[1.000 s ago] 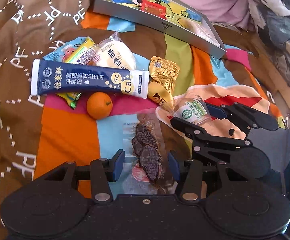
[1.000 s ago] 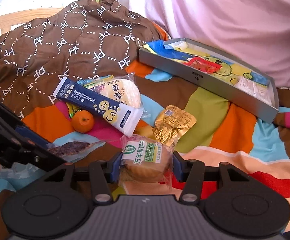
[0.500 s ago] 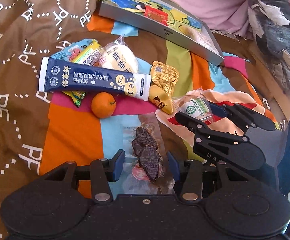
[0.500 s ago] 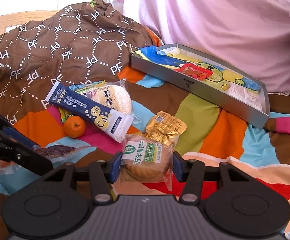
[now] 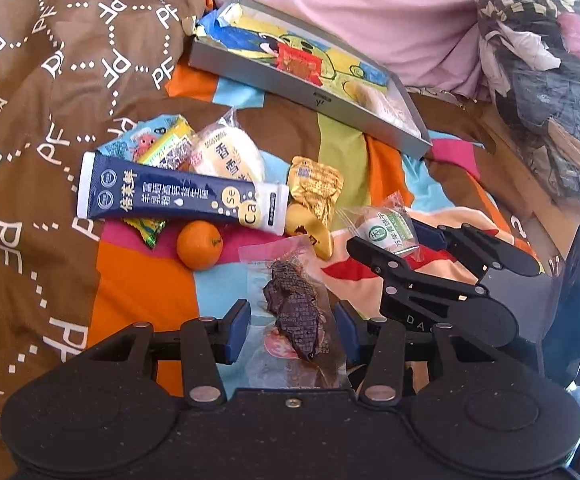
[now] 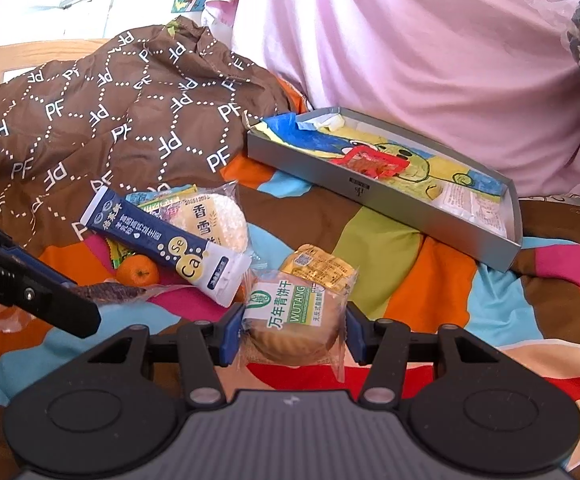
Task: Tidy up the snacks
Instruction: 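Lift the cake toward the gray tray with the right tool while the left tool hovers over the jerky packet, then lower the cake into the tray and open the right tool while the left tool drops the jerky packet in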
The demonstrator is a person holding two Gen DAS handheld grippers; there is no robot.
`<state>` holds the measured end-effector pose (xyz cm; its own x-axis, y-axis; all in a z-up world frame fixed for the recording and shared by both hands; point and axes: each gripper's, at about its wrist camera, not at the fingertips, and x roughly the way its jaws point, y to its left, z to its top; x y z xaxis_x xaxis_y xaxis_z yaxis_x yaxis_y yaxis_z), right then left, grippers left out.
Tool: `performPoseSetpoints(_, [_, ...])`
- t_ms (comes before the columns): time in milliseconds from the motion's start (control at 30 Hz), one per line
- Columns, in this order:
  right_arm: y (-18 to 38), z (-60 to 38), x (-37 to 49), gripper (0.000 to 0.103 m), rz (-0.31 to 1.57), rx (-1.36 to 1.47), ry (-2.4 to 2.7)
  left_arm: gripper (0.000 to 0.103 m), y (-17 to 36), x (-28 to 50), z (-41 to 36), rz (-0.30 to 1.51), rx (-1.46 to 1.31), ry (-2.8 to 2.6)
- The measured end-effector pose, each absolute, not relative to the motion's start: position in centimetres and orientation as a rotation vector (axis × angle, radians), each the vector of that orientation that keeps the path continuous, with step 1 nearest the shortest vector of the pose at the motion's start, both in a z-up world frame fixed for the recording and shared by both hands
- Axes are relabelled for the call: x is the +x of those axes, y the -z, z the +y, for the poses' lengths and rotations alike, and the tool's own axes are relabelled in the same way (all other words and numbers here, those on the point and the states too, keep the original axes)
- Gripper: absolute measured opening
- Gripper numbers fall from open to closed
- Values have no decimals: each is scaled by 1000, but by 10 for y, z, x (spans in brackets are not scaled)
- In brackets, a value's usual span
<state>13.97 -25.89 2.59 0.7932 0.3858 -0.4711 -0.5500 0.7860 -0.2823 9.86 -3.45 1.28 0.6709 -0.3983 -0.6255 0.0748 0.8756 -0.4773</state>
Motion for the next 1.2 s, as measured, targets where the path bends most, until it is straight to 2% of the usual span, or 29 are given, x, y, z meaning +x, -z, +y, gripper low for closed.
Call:
performPoseSetpoints(667, [-48,-261,155,56,228,-365,-458,49,-50,139,-37,644,-386,248])
performPoseSetpoints(1033, [-67,-259,232,56,54,-245,-359,49,-112,230,-49,547,-273,184])
performPoseSetpoints(1200, [-72,-274,267,56,44,-185,-301,49,-135,283,-69,512,-161,149])
